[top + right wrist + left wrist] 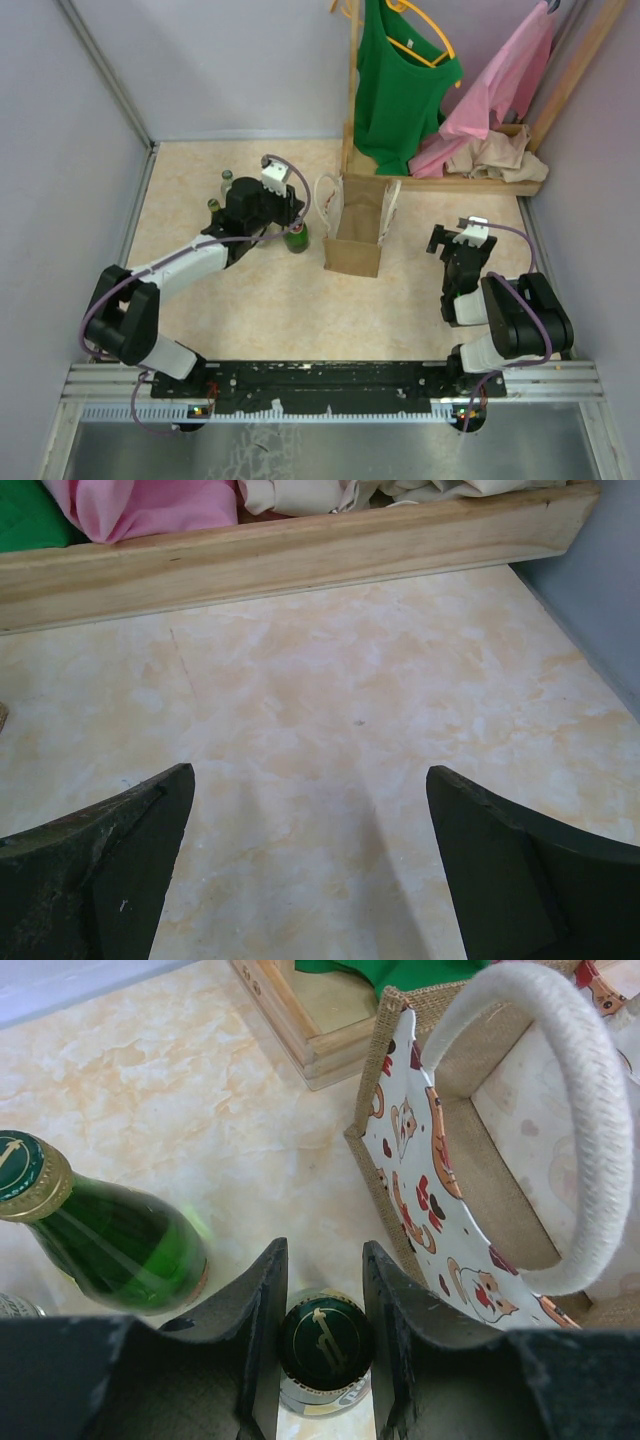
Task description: Take the beverage out of the canvas bag
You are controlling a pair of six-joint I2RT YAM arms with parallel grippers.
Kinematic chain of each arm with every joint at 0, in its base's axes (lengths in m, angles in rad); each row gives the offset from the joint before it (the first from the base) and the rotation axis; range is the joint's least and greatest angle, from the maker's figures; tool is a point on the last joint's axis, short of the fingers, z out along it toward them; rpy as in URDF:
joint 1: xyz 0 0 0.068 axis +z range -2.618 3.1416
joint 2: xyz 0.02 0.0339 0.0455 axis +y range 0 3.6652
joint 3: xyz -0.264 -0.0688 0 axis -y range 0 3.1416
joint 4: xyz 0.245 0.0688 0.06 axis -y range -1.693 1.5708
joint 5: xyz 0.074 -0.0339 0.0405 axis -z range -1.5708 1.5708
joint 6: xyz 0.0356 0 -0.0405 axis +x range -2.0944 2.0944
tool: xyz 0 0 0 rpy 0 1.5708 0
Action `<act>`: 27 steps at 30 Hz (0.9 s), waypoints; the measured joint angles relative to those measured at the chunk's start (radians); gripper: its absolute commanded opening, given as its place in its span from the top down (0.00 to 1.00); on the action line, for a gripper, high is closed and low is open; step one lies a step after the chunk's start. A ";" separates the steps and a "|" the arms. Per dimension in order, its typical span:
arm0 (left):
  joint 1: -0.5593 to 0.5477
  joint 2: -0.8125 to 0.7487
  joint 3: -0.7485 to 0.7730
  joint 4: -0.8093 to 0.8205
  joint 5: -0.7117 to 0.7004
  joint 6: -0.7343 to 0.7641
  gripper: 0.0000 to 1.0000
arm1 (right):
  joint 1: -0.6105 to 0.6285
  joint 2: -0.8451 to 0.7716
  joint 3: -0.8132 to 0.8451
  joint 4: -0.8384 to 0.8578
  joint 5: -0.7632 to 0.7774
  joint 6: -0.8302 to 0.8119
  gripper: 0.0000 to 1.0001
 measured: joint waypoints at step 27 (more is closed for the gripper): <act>-0.037 -0.302 0.068 0.036 -0.249 0.101 0.00 | 0.000 0.000 0.000 0.000 0.000 0.000 0.01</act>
